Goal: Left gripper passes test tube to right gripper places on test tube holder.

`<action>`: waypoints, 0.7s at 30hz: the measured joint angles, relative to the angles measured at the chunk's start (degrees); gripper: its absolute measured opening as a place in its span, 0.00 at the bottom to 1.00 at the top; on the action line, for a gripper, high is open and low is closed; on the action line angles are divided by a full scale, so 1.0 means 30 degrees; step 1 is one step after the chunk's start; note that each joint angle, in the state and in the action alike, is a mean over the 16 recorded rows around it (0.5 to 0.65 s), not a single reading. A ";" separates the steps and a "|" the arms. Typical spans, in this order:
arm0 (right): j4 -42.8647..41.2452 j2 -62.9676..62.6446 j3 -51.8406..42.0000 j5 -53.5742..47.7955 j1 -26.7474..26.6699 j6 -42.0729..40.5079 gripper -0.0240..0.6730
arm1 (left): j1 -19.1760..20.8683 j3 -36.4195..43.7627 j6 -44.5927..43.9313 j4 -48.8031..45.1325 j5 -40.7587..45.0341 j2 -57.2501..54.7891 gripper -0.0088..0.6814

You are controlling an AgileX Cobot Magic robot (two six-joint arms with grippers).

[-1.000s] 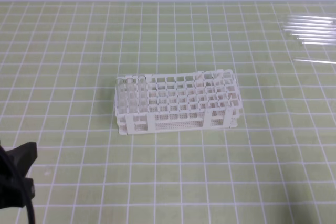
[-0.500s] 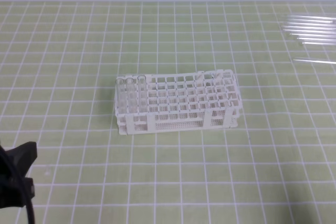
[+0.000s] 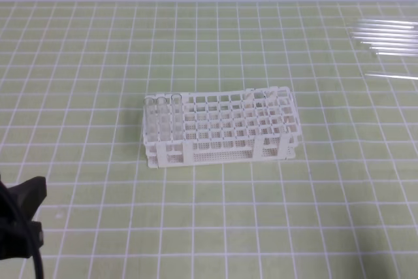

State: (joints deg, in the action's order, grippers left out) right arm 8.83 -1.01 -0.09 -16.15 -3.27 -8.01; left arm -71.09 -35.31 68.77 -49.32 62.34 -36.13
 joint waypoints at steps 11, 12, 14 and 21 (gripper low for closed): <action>0.0000 0.0013 0.0000 0.0002 0.0000 0.0000 0.01 | 0.2197 0.0807 0.3677 0.2127 -0.1545 0.0012 0.47; 0.0000 0.0015 0.0000 0.0004 0.0000 0.0000 0.01 | 0.2689 0.0936 0.4112 0.2530 -0.1999 0.0012 0.44; 0.0000 0.0019 0.0000 0.0009 0.0000 0.0000 0.01 | 0.3904 0.1250 0.4923 0.3446 -0.3255 0.0015 0.37; 0.0000 0.0034 0.0000 0.0025 0.0000 0.0000 0.01 | 0.9139 0.2725 0.4639 0.6290 -0.9051 0.0428 0.14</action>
State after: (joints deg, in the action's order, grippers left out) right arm 8.83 -0.91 -0.09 -16.08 -3.27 -8.01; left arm -43.67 -27.14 82.69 -30.45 35.19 -34.85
